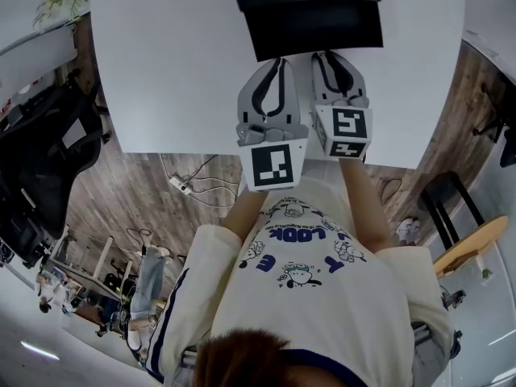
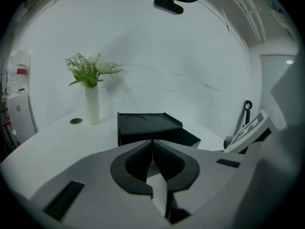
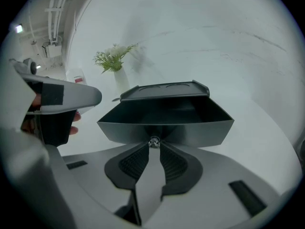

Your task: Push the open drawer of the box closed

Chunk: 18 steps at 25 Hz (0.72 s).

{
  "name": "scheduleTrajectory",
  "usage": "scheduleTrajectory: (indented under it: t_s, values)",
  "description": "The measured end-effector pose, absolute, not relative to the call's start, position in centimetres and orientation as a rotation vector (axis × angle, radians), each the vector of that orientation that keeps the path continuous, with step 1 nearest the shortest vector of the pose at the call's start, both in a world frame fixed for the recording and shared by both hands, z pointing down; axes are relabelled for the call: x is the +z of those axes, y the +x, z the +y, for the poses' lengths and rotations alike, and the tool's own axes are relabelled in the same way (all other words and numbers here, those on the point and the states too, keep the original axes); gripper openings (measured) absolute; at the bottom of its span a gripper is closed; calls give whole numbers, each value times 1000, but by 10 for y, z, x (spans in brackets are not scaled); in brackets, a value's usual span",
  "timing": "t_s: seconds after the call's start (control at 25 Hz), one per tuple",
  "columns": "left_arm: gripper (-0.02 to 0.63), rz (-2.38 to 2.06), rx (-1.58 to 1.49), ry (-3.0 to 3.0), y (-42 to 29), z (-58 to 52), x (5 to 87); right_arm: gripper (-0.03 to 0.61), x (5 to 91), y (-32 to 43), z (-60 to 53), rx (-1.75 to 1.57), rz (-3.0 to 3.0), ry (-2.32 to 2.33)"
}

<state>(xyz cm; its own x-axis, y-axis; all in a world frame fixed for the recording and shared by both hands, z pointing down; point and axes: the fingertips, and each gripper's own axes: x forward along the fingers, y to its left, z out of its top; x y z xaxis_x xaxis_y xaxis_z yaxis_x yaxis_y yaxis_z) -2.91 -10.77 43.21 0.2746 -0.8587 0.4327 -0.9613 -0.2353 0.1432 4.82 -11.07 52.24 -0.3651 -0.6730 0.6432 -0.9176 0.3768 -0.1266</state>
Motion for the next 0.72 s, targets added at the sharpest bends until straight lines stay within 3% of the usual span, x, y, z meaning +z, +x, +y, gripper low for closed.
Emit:
scheduleTrajectory:
  t_s: [0.72]
  values:
    - [20, -1663, 358, 2160, -45, -134, 427, 89, 521, 36, -163, 648, -2145, 1420]
